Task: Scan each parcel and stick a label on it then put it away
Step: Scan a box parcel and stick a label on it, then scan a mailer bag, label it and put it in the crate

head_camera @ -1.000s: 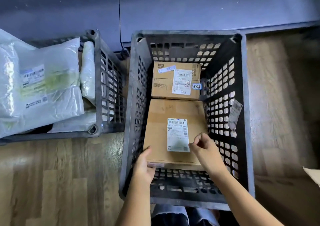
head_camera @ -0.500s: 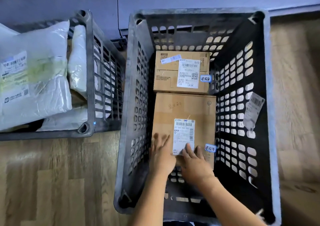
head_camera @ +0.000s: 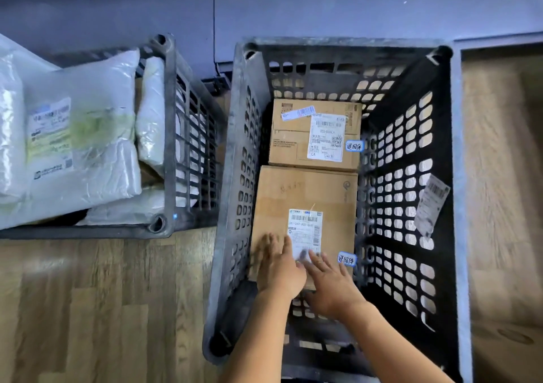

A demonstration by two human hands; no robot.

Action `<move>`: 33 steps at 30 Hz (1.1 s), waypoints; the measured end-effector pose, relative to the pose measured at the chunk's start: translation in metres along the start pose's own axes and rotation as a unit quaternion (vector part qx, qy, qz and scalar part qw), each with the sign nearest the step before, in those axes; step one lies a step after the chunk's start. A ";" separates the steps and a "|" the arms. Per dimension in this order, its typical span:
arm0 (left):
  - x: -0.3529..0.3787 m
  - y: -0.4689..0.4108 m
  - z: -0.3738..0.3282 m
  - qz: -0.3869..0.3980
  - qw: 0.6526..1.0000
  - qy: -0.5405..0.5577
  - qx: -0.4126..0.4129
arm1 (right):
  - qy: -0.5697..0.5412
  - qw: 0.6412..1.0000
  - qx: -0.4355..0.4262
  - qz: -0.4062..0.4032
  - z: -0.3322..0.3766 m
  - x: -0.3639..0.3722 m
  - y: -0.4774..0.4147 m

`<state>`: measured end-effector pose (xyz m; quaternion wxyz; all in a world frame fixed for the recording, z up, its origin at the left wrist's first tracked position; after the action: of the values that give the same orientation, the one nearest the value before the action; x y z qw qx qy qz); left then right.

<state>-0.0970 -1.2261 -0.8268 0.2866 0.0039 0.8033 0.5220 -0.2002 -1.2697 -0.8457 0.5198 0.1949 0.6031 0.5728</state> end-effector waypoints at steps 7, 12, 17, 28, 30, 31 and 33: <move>-0.083 0.081 -0.034 -0.107 0.982 0.126 0.088 | -0.202 0.969 -0.019 -0.141 0.058 -0.085 0.094; -0.183 0.181 -0.025 -0.231 0.961 0.139 0.063 | -0.167 0.967 -0.074 -0.175 0.139 -0.160 0.185; -0.271 0.271 0.039 -0.319 0.938 0.137 0.026 | -0.115 0.970 -0.134 -0.165 0.233 -0.209 0.269; -0.359 0.254 0.195 -0.305 0.946 0.100 -0.041 | -0.199 0.971 -0.058 -0.122 0.399 -0.211 0.214; -0.373 0.240 0.217 -0.282 0.954 0.097 -0.029 | -0.286 0.954 0.005 -0.089 0.425 -0.206 0.187; -0.380 0.234 0.230 -0.275 0.956 0.102 -0.025 | -0.322 0.943 0.033 -0.074 0.440 -0.203 0.173; -0.392 0.219 0.254 -0.272 0.955 0.116 -0.028 | -0.367 0.925 0.072 -0.063 0.464 -0.198 0.144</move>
<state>0.2844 -1.0336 -0.5372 0.3228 -0.2828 0.7870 0.4433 0.2184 -1.1691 -0.5458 0.7242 0.3901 0.4205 0.3828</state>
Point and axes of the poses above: each hand's wrist, its own y-axis away from the middle knuckle, its own x-axis out of the palm, z = x × y, the point moved 1 cm from there along -y, towards the middle knuckle, and after that the axes turned 7 degrees about x, right-handed, at the moved point
